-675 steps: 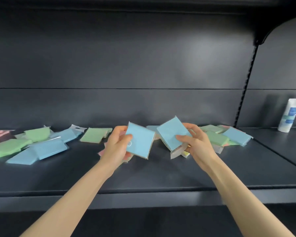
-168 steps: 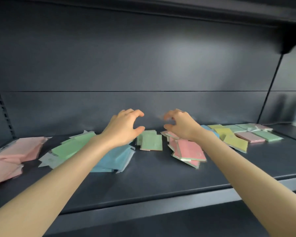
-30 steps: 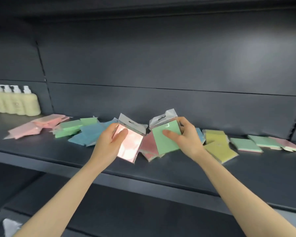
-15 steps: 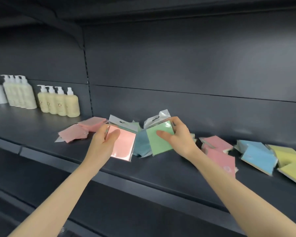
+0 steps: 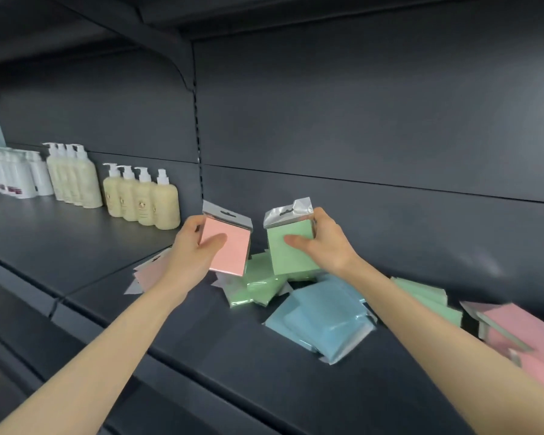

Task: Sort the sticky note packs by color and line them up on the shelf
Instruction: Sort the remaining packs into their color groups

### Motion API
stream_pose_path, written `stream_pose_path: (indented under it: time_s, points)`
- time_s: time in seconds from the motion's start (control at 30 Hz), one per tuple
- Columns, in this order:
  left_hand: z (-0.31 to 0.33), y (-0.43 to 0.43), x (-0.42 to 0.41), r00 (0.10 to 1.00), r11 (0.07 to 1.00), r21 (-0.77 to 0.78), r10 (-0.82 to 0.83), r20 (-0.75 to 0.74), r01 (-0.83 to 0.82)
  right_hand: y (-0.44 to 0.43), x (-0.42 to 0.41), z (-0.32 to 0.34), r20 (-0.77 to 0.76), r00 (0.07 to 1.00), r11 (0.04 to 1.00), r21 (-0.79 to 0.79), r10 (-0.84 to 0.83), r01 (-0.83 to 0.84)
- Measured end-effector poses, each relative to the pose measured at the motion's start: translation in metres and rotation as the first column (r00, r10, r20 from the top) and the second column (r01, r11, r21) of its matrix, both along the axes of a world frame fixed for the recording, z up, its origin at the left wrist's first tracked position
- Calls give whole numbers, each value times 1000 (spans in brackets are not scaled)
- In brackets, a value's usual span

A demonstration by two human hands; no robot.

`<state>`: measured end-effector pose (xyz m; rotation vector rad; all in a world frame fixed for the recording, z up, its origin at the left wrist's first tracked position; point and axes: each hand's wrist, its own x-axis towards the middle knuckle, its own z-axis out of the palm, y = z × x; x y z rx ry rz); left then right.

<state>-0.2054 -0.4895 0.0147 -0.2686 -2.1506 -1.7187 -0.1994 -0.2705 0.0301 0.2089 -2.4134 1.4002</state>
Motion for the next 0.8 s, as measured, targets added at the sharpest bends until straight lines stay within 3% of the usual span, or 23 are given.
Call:
stream_pose_path:
  time_s: [0.17,0.53,0.8]
  points:
    - [-1,-12,-51,995,994,-77,-73,64,78,-10,-42,-4,51,997,997,46,-62,59]
    - [-3,-57,-176,960,899,-343,-279,28,271,-37,-102,-10,153,941,944,181,-303,275]
    - [-17,-64,-228,938,724,-600,-312,153,339,-47,-110,-25,299,837,874,323,-459,363]
